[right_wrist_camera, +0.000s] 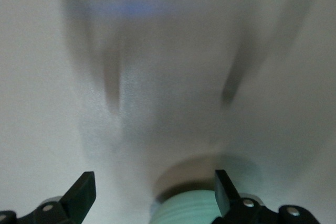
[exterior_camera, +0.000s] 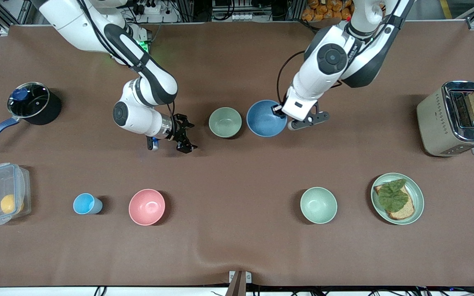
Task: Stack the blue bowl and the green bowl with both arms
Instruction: 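Move the blue bowl over the green bowl with the left gripper, then lower the blue bowl into the green bowl and open the left gripper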
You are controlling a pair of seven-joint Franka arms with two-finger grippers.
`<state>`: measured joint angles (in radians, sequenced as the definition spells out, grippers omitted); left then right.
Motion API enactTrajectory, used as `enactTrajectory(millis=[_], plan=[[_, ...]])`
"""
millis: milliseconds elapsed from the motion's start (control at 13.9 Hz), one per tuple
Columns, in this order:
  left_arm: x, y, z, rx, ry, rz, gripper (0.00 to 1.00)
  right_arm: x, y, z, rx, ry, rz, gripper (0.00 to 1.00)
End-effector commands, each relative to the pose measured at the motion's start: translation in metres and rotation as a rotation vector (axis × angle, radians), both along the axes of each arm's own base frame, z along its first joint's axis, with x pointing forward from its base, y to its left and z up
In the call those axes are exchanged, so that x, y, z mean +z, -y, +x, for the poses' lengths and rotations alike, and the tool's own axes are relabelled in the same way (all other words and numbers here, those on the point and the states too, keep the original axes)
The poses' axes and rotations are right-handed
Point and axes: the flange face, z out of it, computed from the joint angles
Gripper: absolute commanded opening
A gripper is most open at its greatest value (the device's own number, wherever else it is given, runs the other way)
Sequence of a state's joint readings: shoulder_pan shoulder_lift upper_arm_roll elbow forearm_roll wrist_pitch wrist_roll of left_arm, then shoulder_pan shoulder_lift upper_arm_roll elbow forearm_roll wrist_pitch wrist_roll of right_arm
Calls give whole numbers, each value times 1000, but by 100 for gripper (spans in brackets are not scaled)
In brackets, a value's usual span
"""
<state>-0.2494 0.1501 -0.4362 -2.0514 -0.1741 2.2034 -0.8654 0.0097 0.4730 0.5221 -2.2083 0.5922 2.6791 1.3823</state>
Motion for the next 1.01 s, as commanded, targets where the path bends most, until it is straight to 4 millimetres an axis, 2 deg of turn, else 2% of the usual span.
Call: enactTrajectory(millis=[0,216,360,432,721,937], plan=[[-25,53,-28,-33,2,-20,0,-19,-14,-9,-37,-2,19,100],[-46,80,-7,-18,-28,-65,0,-26,-28,-19,-87,-16,35,100],[-64,102,-25,-54,-49,-49,0,-29,-34,-24,-94,-13,34,100],[-73,105,-26,-60,-51,-44,0,-31,-37,-26,-92,-11,33,100],[-89,117,-10,-52,-55,-55,0,-29,-43,-30,-84,-11,38,100],[-102,123,-14,-65,-72,-49,0,-29,-46,-32,-81,-12,39,100]])
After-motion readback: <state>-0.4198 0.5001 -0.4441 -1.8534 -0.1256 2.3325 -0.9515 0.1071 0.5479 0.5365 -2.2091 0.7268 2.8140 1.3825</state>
